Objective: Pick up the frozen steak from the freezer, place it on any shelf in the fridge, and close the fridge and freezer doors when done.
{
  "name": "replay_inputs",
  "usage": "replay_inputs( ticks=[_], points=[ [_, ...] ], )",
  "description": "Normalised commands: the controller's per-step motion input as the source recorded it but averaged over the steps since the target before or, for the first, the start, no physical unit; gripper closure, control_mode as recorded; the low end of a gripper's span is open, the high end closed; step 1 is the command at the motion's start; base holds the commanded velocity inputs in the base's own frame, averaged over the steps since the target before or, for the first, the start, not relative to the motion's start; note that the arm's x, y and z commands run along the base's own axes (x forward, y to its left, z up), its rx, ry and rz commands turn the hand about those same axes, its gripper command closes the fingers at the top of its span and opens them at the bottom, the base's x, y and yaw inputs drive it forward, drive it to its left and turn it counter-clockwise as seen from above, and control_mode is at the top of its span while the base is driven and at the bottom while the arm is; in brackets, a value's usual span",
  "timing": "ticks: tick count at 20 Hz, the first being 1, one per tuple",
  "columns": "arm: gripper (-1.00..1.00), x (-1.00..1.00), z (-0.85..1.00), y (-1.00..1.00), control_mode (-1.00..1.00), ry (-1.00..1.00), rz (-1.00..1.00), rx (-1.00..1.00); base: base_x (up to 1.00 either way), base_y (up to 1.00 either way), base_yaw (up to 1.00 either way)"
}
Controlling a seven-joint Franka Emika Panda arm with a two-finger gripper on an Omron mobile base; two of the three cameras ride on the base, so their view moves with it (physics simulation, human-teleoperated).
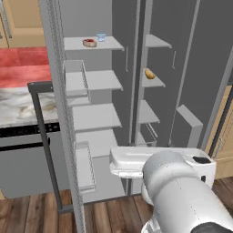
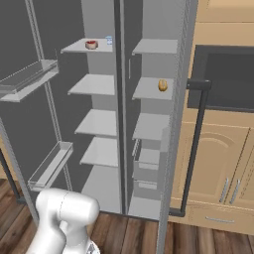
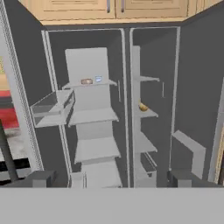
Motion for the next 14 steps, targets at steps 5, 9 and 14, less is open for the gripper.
replay_inputs(
  ticks=[5,9,14],
  points=[
    [-1.00,0.19,-0.20,1.00,-1.00,-0.11,-0.26,0.04,0.00,0.00,0.00],
    [-1.00,0.78,-0.31,0.95,-1.00,-0.07,-0.27,0.00,0.00,0.00,0.00],
    [-1.00,0.83,-0.50,0.76,-1.00,-0.01,-0.24,-0.01,0.00,0.00,0.00]
  ],
)
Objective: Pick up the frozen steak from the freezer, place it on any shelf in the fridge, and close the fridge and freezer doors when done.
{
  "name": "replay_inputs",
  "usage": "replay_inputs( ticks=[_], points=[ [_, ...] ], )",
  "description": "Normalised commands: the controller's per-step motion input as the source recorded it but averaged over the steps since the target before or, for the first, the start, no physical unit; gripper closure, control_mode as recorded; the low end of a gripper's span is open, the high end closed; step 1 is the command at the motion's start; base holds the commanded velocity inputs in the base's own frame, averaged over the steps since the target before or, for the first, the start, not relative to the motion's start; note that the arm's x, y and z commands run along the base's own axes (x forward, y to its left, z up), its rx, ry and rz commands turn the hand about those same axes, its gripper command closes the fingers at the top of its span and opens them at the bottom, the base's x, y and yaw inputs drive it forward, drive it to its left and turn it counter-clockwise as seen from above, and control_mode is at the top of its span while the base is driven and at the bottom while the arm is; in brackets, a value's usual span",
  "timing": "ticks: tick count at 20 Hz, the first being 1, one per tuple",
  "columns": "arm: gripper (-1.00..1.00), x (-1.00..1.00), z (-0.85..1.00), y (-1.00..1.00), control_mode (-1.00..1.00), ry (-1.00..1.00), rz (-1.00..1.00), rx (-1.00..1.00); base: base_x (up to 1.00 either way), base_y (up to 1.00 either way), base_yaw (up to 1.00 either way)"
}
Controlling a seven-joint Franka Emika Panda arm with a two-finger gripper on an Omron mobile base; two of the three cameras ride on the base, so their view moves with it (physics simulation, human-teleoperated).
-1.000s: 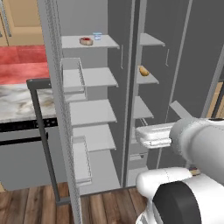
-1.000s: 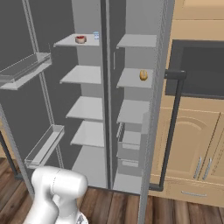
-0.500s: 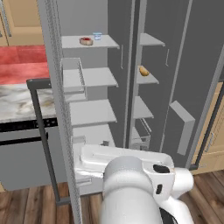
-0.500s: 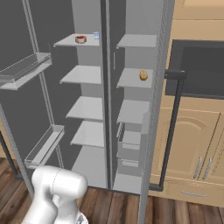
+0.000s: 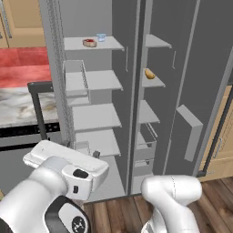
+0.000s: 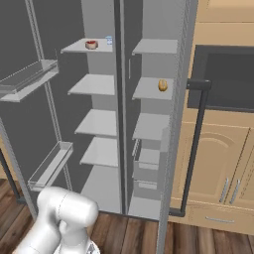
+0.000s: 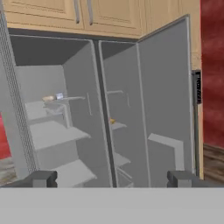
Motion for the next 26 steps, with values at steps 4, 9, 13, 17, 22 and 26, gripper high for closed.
replay_inputs(
  ticks=[4,9,13,17,22,26],
  points=[
    [-1.00,0.73,-0.69,0.45,-1.00,0.00,-0.20,-0.01,0.00,0.00,0.00],
    [-1.00,0.62,-0.44,0.51,-1.00,-0.01,-0.11,0.00,0.00,0.00,0.00],
    [-1.00,0.29,-0.26,0.75,-1.00,-0.01,0.01,-0.01,0.00,0.00,0.00],
    [-1.00,0.48,-0.18,0.68,-1.00,0.00,0.12,0.00,0.00,0.00,0.00],
    [-1.00,0.56,-0.09,0.38,-1.00,0.00,0.12,0.00,0.00,0.00,0.00],
    [-1.00,0.58,-0.20,0.26,-1.00,0.00,0.02,0.00,0.00,0.00,0.00]
  ],
)
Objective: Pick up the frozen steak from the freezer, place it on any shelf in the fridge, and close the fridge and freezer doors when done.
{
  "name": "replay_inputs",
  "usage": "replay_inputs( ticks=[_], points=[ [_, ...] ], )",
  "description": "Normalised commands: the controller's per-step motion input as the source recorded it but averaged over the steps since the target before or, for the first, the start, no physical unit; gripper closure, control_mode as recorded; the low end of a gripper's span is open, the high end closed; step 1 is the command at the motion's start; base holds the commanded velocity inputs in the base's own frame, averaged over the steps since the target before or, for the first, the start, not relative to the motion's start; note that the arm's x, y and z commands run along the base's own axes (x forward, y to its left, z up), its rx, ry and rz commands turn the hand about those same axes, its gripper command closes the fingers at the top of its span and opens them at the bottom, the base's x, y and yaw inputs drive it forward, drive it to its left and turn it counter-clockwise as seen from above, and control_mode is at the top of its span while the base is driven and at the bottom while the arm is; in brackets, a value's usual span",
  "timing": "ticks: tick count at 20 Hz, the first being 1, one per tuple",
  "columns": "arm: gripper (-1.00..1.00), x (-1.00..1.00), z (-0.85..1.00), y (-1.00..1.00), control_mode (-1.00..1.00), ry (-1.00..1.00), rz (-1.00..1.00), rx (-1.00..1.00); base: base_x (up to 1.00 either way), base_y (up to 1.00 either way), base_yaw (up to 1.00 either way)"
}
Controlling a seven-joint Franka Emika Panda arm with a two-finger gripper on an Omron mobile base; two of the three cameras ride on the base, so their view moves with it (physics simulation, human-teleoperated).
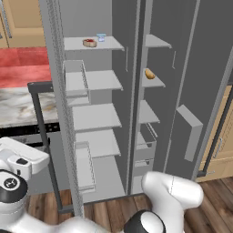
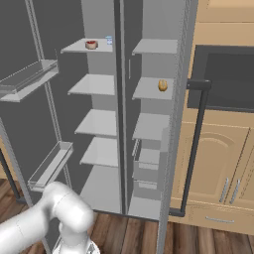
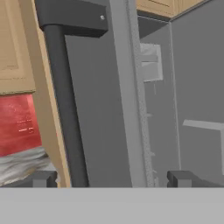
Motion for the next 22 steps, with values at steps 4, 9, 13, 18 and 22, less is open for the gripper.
replay_inputs(
  ticks=[4,9,13,18,22],
  points=[
    [-1.00,0.51,-0.26,0.22,-1.00,0.00,0.00,0.00,0.00,0.00,0.00],
    [-1.00,0.71,-0.29,0.14,-1.00,0.01,-0.01,0.00,0.00,0.00,0.00],
    [-1.00,0.69,-0.27,0.25,-1.00,0.00,-0.01,0.00,0.00,0.00,0.00],
    [-1.00,0.59,-0.20,0.25,-1.00,0.00,-0.02,0.00,0.00,0.00,0.00],
    [-1.00,0.34,-0.03,-0.11,-1.00,0.00,-0.04,0.00,0.00,0.00,0.00]
  ],
)
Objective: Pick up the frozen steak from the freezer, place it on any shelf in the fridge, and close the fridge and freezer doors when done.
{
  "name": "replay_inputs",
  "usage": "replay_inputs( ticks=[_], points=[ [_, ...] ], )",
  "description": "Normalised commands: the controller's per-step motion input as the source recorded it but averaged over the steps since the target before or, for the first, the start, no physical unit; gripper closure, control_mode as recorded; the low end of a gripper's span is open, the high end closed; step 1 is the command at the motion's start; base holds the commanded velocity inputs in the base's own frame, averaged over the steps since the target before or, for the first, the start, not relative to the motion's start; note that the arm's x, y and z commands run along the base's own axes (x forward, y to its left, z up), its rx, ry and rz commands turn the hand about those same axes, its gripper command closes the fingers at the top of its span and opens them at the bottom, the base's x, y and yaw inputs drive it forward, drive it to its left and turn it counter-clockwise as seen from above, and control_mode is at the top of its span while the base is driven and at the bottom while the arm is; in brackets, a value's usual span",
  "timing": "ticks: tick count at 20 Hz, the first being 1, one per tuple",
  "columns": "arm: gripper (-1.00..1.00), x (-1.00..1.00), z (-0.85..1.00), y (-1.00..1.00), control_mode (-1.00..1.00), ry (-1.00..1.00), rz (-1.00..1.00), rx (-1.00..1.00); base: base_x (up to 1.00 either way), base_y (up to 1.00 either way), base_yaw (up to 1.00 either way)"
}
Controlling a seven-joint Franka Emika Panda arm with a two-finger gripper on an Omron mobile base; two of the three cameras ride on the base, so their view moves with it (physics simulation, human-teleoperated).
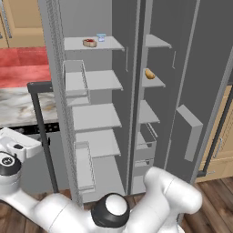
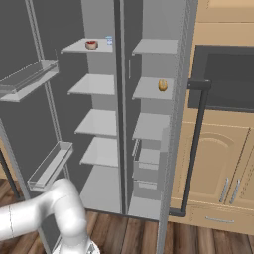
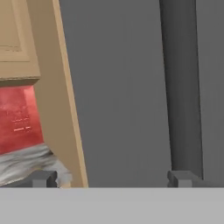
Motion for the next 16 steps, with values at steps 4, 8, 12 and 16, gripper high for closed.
replay_inputs(
  ticks=[4,8,12,16],
  points=[
    [-1.00,0.15,0.00,-0.52,-1.00,0.01,-0.10,0.00,0.00,0.00,0.00],
    [-1.00,0.08,0.00,-0.83,-1.00,0.03,-0.11,0.01,0.00,0.00,0.00],
    [-1.00,0.17,0.00,-0.93,-1.00,0.03,-0.12,0.01,0.00,0.00,0.00],
    [-1.00,0.37,0.00,-0.95,-1.00,0.00,-0.09,0.01,0.00,0.00,0.00]
  ],
)
